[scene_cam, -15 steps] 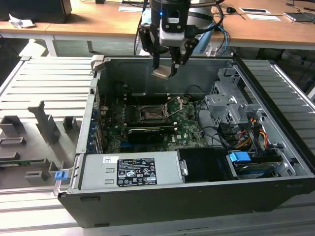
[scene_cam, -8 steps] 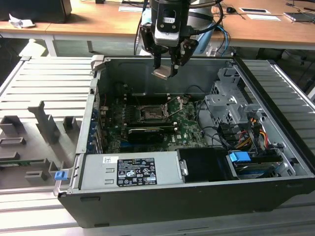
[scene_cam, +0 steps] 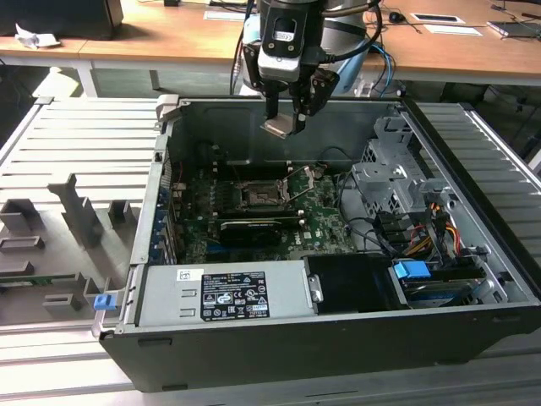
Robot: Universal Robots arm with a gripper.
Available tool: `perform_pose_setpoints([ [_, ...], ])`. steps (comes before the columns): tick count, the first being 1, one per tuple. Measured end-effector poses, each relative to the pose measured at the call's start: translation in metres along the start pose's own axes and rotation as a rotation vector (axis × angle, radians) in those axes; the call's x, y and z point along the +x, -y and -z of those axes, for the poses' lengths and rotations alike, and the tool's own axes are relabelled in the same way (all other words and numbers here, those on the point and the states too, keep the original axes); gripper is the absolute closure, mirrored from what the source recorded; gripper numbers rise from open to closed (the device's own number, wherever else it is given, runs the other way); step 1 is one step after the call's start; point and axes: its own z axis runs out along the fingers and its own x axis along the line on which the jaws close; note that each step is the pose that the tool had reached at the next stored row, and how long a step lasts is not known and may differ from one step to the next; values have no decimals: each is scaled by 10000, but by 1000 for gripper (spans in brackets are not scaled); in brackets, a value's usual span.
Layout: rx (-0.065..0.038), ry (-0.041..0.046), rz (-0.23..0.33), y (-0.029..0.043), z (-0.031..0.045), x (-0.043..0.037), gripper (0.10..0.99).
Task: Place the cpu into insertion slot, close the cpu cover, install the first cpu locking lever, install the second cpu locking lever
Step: 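Place the cpu into insertion slot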
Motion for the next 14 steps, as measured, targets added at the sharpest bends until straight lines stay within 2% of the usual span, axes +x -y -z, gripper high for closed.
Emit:
perform_pose_setpoints([
  [9,-20,128,-1363,3,-27,-1,557],
  [14,-28,175,-1858,3,-30,-1,557],
])
